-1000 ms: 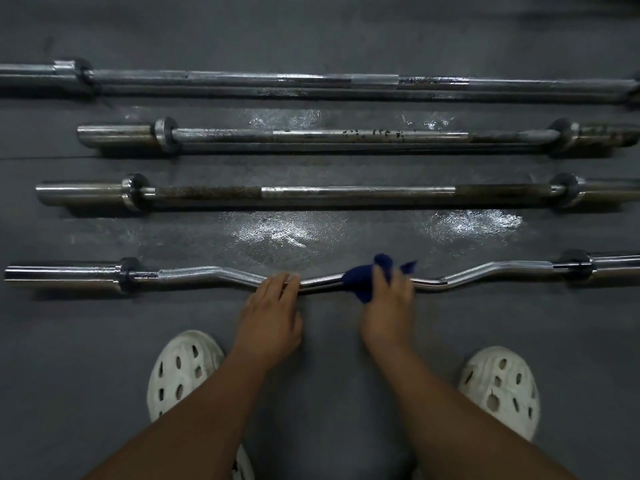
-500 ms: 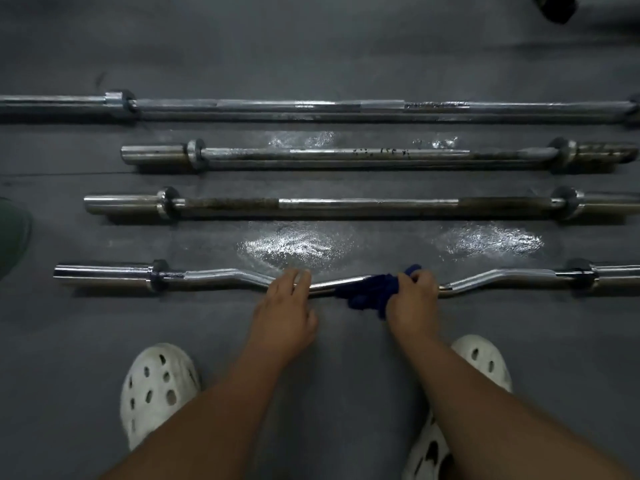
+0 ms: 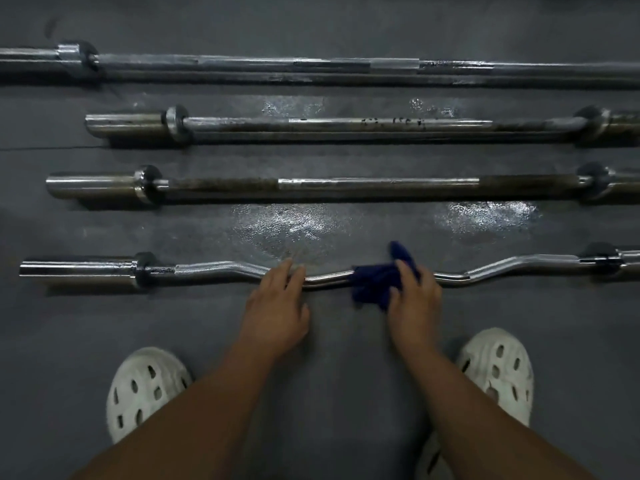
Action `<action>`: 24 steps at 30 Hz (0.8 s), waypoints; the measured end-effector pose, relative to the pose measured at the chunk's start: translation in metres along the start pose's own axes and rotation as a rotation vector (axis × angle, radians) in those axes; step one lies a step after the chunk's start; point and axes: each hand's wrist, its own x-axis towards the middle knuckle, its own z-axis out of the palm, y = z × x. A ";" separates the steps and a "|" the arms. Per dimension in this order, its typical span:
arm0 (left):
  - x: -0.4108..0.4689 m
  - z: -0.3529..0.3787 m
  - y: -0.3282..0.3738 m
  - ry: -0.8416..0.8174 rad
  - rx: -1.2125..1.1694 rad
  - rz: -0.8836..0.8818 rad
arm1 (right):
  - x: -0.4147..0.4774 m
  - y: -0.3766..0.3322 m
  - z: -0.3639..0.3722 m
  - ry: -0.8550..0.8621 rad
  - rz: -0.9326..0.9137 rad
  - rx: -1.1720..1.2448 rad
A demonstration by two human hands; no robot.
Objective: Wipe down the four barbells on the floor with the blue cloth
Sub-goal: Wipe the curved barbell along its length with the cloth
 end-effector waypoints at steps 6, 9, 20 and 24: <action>0.006 -0.002 -0.023 0.010 0.049 0.082 | -0.022 -0.091 0.030 0.020 -0.102 0.054; 0.012 -0.005 -0.032 0.007 0.046 0.110 | -0.030 -0.110 0.040 -0.183 -0.380 -0.014; 0.014 -0.002 -0.042 0.026 0.035 0.170 | -0.034 -0.118 0.047 -0.290 -0.247 0.069; 0.014 -0.001 -0.047 0.015 0.033 0.163 | -0.017 -0.073 0.030 -0.087 0.153 0.156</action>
